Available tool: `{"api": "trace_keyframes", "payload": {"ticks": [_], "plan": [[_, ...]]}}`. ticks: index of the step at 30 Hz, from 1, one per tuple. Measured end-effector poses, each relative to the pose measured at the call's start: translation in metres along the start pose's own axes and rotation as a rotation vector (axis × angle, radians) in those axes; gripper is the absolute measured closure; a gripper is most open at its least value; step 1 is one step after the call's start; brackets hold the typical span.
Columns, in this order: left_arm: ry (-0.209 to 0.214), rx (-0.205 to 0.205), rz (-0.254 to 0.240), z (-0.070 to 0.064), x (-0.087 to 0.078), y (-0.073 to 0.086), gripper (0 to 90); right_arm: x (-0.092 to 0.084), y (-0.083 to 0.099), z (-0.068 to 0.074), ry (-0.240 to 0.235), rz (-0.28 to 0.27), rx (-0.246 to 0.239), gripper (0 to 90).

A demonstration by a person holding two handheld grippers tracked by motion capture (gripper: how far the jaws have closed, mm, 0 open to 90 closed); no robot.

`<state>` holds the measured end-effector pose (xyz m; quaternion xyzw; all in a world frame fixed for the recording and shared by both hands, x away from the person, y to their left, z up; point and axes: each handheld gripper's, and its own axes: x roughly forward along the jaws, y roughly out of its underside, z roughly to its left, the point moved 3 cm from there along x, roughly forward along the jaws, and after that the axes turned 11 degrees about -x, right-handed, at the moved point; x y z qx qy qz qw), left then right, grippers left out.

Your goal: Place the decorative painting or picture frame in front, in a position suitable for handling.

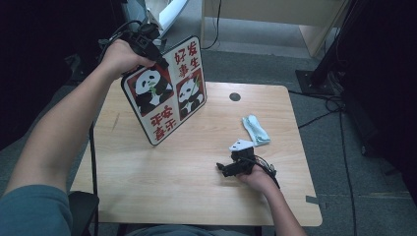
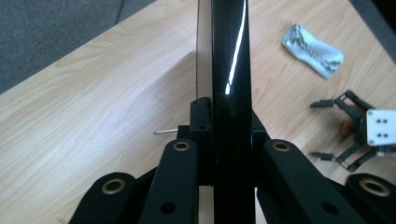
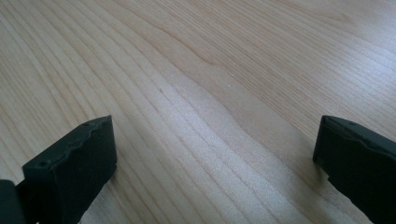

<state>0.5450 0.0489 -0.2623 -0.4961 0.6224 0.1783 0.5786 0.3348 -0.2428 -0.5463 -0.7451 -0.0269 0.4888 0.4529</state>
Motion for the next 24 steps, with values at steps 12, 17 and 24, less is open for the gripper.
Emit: {"api": "trace_keyframes", "payload": {"ticks": [12,17,24], "plan": [[0.059,0.084,0.023,-0.040,-0.019,0.036,81.5,-0.004,0.004,-0.001,-0.019,-0.004,-0.017,0.0],[0.093,0.118,0.015,-0.056,-0.021,0.056,81.5,-0.004,0.004,-0.002,-0.022,-0.004,-0.023,0.0],[0.159,0.134,0.002,-0.066,-0.015,0.076,81.4,-0.005,0.005,-0.002,-0.029,-0.006,-0.028,0.0]]}}
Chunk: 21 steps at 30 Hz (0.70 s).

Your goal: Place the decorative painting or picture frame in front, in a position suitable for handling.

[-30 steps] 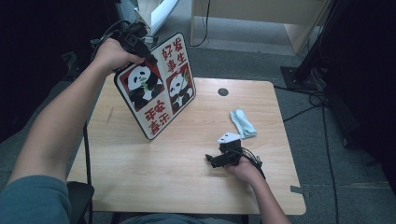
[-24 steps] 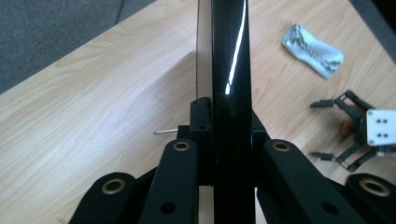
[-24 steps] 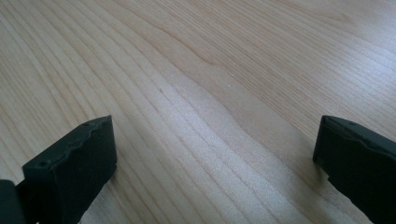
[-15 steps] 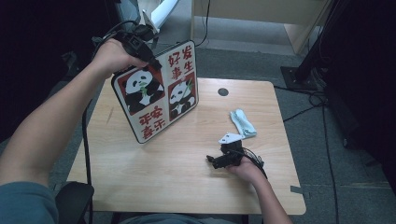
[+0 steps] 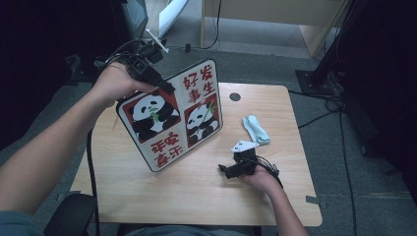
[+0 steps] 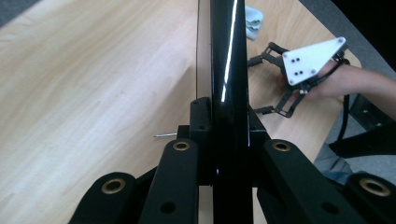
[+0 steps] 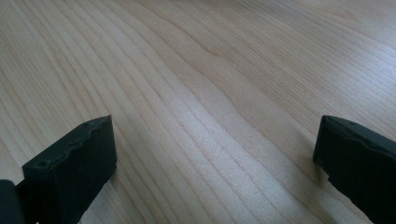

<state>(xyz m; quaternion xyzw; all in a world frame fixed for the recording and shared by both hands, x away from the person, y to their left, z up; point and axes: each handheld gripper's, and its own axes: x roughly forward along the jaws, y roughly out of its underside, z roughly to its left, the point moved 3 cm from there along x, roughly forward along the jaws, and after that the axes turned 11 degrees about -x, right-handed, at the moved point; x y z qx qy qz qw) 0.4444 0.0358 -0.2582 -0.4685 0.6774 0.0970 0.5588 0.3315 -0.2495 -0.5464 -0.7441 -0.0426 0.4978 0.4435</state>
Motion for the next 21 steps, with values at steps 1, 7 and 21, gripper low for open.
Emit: {"api": "trace_keyframes", "payload": {"ticks": [1,7,21], "plan": [[-0.003,0.007,0.004,-0.003,0.002,0.002,81.5,0.000,0.000,0.000,0.000,0.000,-0.001,0.0],[-0.014,0.010,0.024,-0.010,0.011,0.008,81.4,0.000,0.000,0.000,-0.002,0.000,-0.002,0.0],[-0.010,-0.043,0.012,0.002,0.010,0.008,81.0,0.000,0.000,0.000,-0.002,0.001,-0.004,0.0]]}}
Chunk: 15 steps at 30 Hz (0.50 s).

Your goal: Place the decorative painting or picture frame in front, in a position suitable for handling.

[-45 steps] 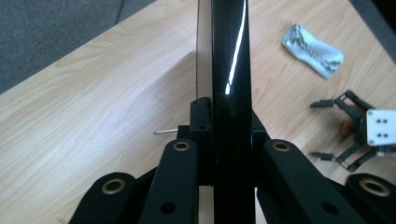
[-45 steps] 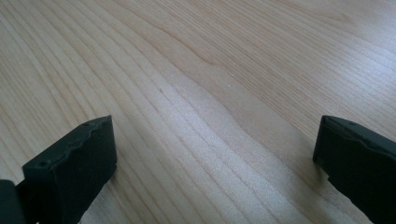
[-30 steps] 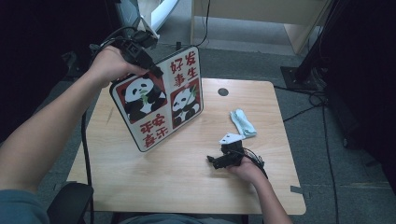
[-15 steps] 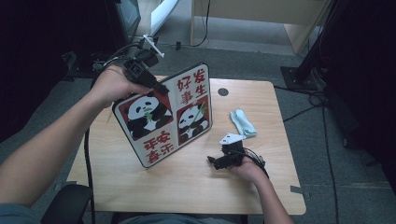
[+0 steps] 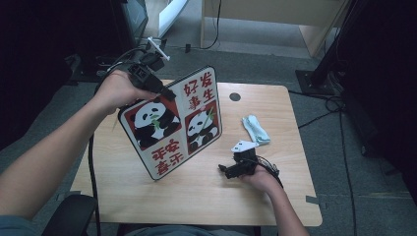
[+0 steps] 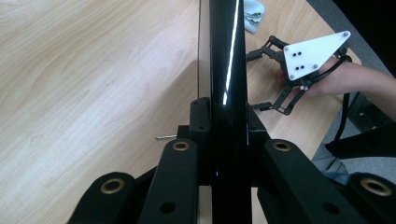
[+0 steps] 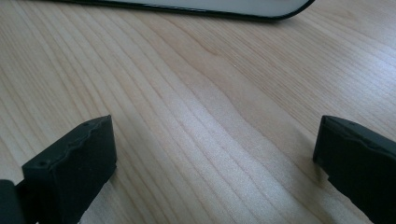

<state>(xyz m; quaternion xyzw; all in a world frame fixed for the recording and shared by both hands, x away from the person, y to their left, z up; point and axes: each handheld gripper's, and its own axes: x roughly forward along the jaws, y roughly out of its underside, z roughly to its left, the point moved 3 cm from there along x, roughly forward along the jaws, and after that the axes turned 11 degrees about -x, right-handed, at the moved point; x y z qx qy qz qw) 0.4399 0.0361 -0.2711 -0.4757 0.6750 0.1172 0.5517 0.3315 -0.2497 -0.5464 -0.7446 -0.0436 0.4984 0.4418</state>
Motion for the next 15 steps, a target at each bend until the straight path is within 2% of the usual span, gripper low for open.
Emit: {"api": "trace_keyframes", "payload": {"ticks": [3,7,12,15], "plan": [[-0.008,0.004,-0.007,0.0014,-0.0001,-0.0004,80.2,0.0000,0.0000,0.0001,0.000,0.000,0.001,0.0],[0.000,0.018,-0.059,0.0021,-0.0041,-0.0013,76.3,0.0000,0.0000,0.0000,0.000,0.000,0.000,0.0],[0.004,0.029,-0.064,0.0030,-0.0061,-0.0002,67.9,0.0000,0.0000,0.0000,0.000,-0.001,0.000,0.0],[0.005,0.051,-0.080,0.0016,-0.0096,0.0017,63.1,0.0000,0.0000,0.0000,0.000,-0.001,0.002,0.0]]}}
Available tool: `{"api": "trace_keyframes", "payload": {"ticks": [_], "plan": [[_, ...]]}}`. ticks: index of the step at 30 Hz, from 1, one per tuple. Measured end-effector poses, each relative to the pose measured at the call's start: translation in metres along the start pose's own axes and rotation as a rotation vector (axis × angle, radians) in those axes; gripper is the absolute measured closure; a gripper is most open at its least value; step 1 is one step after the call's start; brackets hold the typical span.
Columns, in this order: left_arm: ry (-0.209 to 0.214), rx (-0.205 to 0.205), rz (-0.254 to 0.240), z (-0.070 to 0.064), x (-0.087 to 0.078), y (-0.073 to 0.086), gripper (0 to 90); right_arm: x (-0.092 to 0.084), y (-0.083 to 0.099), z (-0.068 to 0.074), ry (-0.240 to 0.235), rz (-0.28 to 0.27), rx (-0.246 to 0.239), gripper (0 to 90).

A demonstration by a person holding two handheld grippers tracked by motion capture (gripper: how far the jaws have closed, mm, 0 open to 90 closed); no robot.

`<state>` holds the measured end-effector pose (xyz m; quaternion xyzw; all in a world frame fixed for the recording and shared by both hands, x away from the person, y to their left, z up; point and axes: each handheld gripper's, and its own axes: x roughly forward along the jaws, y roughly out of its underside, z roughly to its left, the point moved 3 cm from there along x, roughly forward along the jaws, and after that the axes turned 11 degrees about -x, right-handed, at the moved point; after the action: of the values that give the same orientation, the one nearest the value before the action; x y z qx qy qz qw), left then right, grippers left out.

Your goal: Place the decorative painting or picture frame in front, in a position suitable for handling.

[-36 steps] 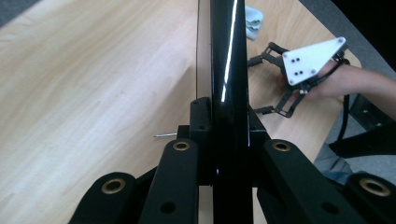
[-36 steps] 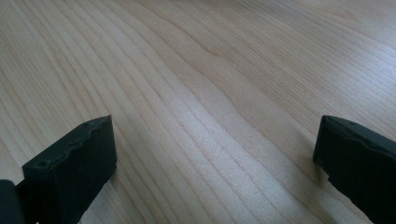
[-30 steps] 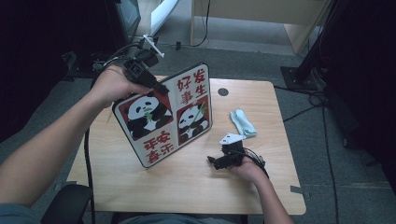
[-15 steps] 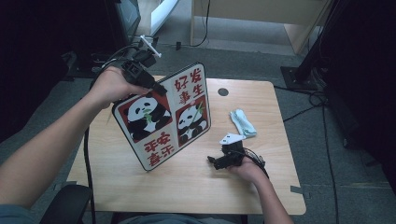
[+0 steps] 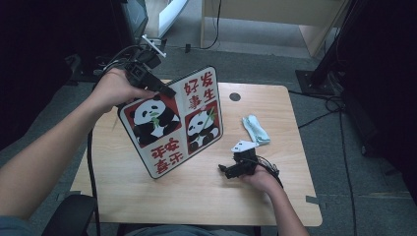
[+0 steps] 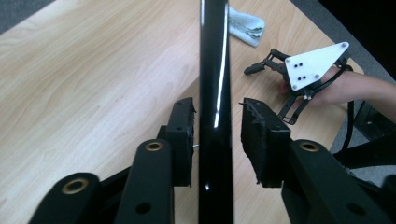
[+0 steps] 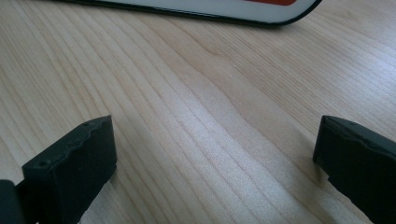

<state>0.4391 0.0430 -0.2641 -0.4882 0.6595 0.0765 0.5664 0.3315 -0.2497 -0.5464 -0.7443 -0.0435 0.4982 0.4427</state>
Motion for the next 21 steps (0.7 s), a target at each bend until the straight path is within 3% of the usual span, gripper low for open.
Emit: {"api": "trace_keyframes", "payload": {"ticks": [6,16,21], "plan": [[-0.010,0.025,-0.033,0.003,-0.008,0.006,56.3,0.000,0.000,0.000,0.000,0.000,0.000,0.0],[0.000,0.030,-0.074,0.010,-0.018,0.019,52.0,0.000,0.000,-0.001,-0.005,0.000,-0.006,0.0],[-0.002,0.052,-0.125,0.011,-0.028,0.028,49.7,0.002,-0.001,-0.001,-0.010,0.000,-0.016,0.0]]}}
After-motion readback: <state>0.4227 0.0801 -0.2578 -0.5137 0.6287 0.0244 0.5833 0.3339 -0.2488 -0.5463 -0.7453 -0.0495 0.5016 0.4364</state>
